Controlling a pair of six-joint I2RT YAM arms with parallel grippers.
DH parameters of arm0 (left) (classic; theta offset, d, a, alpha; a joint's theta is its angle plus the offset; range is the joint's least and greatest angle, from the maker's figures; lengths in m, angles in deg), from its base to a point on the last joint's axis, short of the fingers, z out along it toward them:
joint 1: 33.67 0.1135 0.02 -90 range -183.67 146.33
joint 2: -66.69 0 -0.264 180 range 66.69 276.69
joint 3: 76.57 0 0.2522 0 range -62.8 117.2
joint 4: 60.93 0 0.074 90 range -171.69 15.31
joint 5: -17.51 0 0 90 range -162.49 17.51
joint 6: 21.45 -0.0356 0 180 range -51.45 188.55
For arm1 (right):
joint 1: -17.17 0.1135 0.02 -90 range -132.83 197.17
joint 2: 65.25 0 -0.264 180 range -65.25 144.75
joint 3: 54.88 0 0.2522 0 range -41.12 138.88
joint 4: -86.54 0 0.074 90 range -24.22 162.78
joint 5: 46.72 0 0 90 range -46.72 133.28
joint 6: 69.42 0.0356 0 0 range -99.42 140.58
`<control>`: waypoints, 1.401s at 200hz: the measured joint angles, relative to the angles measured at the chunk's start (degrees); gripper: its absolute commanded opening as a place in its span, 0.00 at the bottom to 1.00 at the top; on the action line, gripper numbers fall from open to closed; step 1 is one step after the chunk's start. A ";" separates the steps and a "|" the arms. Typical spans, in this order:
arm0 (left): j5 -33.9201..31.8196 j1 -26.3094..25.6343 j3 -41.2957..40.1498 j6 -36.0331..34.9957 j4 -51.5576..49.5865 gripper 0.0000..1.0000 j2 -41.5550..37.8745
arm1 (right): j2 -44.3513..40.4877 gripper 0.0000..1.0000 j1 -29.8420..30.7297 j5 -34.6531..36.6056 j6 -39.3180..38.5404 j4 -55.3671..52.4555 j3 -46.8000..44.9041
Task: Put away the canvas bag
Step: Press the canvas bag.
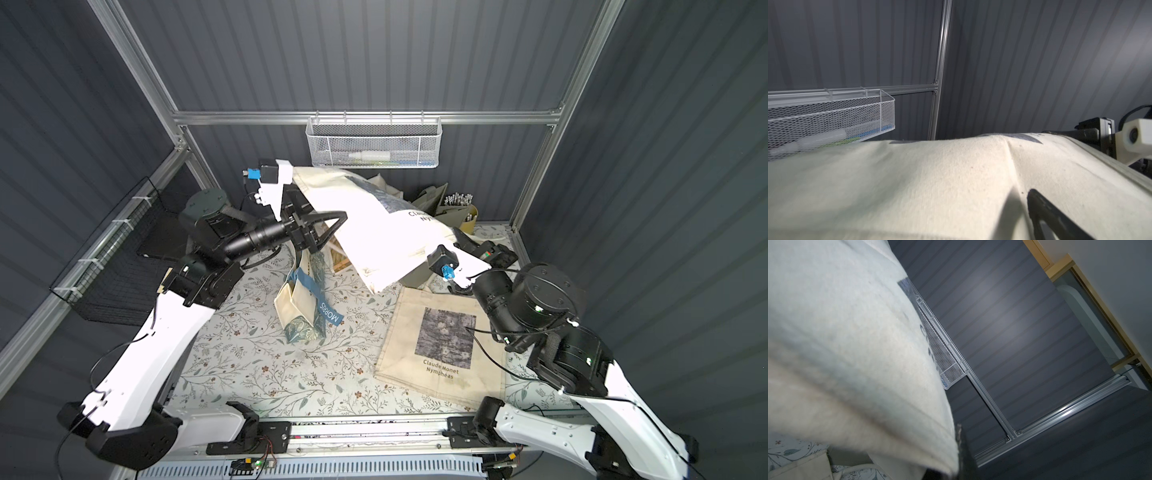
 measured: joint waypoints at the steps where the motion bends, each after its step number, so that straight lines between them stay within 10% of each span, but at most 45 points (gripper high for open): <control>1: -0.11 -0.02 -0.15 -0.26 0.00 1.00 -0.15 | 0.09 0.00 0.02 -0.04 0.13 -0.26 0.20; 49: -5.77 -0.48 -7.39 -16.09 -0.94 0.99 -7.30 | 2.86 0.00 0.07 -0.31 3.37 -6.23 4.92; 133: -16.96 -0.72 -5.49 -17.88 -6.56 0.99 -6.25 | 4.55 0.00 0.11 2.29 6.23 -9.22 11.21; 280: 14.40 -1.22 4.96 -19.41 -13.68 0.98 -0.81 | 16.59 0.00 -0.24 1.14 13.42 -24.98 21.66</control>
